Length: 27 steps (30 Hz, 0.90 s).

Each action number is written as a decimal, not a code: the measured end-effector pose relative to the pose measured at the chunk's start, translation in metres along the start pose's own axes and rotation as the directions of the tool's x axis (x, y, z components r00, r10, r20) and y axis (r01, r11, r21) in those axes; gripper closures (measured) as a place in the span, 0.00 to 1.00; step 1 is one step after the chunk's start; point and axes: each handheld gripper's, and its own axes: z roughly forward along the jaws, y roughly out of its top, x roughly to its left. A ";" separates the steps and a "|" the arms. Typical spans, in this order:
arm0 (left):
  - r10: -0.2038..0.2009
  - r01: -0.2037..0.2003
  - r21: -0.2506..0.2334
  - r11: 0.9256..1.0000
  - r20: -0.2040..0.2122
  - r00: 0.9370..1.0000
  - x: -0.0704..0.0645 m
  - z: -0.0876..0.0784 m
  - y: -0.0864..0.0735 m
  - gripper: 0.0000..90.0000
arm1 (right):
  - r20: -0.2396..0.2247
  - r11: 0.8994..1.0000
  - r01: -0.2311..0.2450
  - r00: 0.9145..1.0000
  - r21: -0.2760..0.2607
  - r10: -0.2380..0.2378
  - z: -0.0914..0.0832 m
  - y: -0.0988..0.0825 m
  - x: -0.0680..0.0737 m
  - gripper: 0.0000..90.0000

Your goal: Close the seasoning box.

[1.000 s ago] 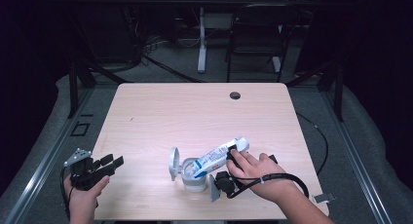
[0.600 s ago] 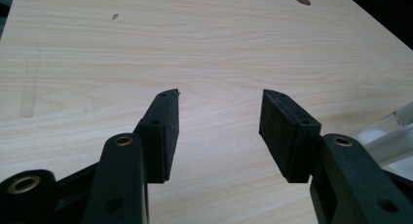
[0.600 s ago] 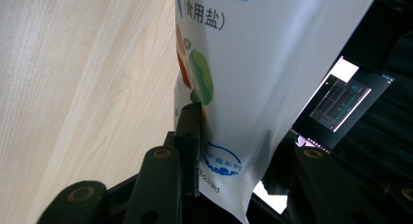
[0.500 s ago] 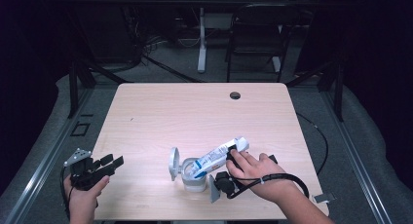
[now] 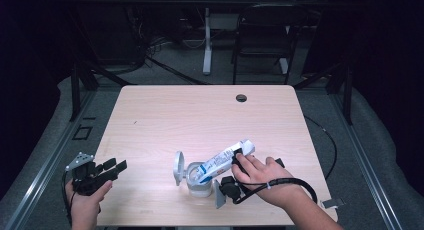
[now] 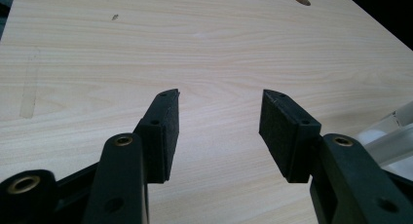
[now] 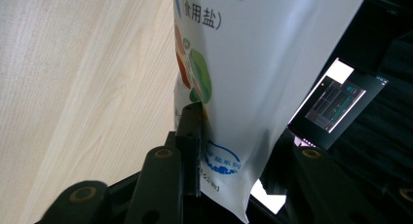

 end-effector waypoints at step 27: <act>-0.007 0.007 0.003 1.000 0.001 1.000 0.001 0.000 0.000 0.55 | 0.010 1.000 -0.007 1.000 -0.004 0.007 -0.002 -0.001 -0.002 0.82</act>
